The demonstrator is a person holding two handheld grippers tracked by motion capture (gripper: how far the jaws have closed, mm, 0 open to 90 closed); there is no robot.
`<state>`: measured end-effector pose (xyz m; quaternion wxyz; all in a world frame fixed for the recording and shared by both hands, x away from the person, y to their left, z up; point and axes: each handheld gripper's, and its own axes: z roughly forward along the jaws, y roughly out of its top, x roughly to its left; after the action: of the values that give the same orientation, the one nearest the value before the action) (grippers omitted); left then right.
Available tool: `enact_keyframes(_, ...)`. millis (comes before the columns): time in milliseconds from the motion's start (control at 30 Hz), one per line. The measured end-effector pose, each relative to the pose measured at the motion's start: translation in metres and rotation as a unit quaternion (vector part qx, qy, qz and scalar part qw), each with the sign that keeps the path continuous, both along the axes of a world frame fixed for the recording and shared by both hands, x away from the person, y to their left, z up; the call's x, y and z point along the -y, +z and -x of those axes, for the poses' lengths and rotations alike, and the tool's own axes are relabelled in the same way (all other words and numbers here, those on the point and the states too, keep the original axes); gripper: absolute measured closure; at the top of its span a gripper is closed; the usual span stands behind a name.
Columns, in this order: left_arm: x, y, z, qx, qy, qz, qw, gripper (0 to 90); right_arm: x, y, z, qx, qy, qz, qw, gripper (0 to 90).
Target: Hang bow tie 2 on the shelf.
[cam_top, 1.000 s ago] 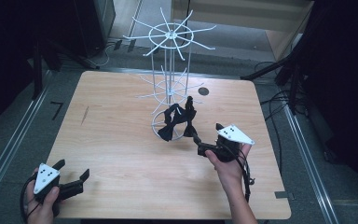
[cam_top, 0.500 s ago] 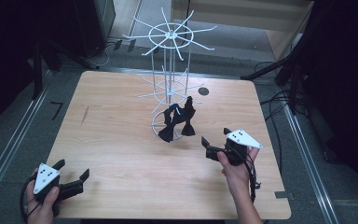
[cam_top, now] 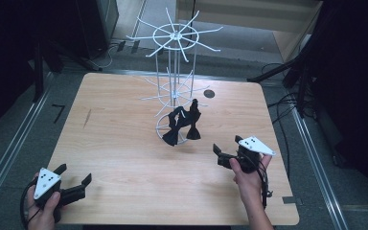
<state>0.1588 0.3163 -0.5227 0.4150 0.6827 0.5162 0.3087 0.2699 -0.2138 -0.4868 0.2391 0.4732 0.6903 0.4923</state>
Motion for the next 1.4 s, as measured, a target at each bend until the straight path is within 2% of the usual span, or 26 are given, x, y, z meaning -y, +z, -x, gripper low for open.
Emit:
enact_keyframes(567, 0.0, 0.0, 0.0, 0.001, 0.001, 0.0, 1.0, 7.1, 0.026, -0.019, 0.007, -0.019, -0.009, 0.022, 0.9995, 9.7)
enact_keyframes(833, 0.0, 0.0, 0.0, 0.001, 0.0, 0.0, 1.0, 7.1, 0.047, -0.027, 0.01, -0.031, -0.021, -0.001, 0.9993, 9.7)
enact_keyframes(1400, 0.0, 0.0, 0.0, 0.002, 0.0, -0.001, 1.0, 7.1, 0.082, -0.039, 0.025, -0.05, -0.04, 0.001, 0.998, 9.7)
